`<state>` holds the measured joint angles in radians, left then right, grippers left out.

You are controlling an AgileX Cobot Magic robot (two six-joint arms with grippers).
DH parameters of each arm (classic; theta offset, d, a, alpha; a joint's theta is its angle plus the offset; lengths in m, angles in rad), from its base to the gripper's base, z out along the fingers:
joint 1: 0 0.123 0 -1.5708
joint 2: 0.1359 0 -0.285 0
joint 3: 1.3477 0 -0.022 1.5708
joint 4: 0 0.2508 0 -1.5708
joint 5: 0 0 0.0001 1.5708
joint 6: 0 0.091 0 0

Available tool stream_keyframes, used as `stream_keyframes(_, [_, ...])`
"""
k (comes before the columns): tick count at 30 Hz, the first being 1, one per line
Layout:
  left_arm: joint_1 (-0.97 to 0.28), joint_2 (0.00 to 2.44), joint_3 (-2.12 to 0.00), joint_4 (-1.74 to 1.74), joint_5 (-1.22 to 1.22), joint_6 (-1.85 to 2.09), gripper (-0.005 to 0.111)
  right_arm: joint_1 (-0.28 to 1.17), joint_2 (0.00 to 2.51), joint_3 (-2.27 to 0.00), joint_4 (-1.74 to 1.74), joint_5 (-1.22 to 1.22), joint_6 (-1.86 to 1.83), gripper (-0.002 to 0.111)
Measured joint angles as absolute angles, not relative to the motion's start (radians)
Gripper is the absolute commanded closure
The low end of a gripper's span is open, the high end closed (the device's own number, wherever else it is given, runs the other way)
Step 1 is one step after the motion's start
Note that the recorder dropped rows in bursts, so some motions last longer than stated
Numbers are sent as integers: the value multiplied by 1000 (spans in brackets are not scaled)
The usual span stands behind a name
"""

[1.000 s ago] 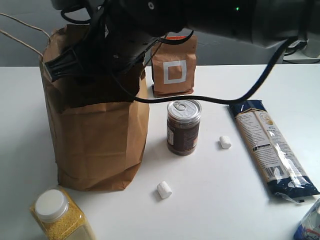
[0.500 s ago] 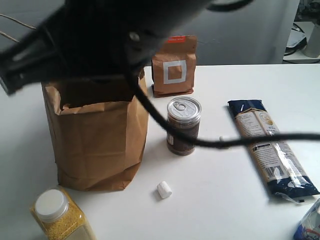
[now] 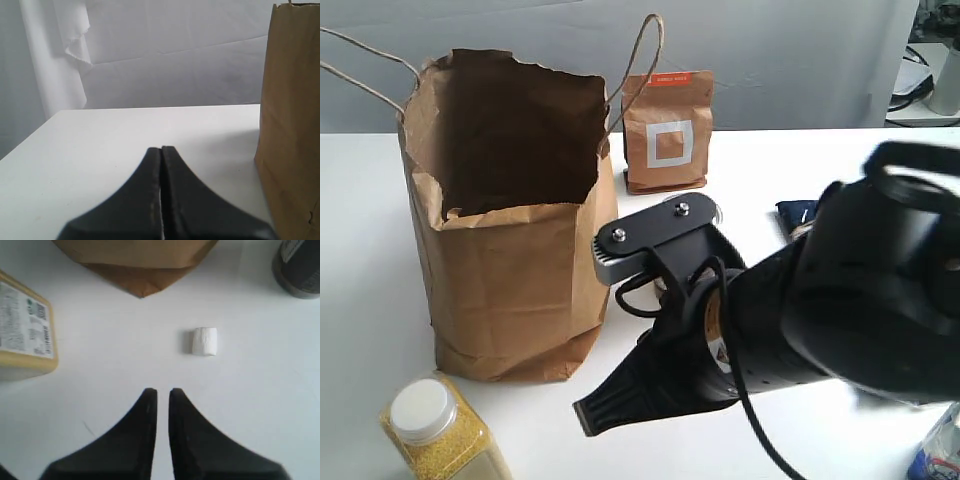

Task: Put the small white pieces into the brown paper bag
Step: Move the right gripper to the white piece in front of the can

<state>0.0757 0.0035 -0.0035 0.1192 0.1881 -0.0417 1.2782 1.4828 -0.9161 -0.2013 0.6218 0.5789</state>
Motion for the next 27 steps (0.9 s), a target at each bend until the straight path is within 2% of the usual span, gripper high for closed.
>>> stream_keyframes(3, [76,3,-4,119,188,-42,107,1246,1548,-909,-194,584,577,67])
stream_keyframes(7, [76,3,-4,119,188,-42,107,1217,1640,-909,-190,539,564,57])
stream_keyframes(23, [76,3,-4,119,188,-42,107,1118,1884,-911,-194,288,550,58])
stream_keyframes(27, [76,3,-4,119,188,-42,107,1117,1920,-949,-217,283,542,70])
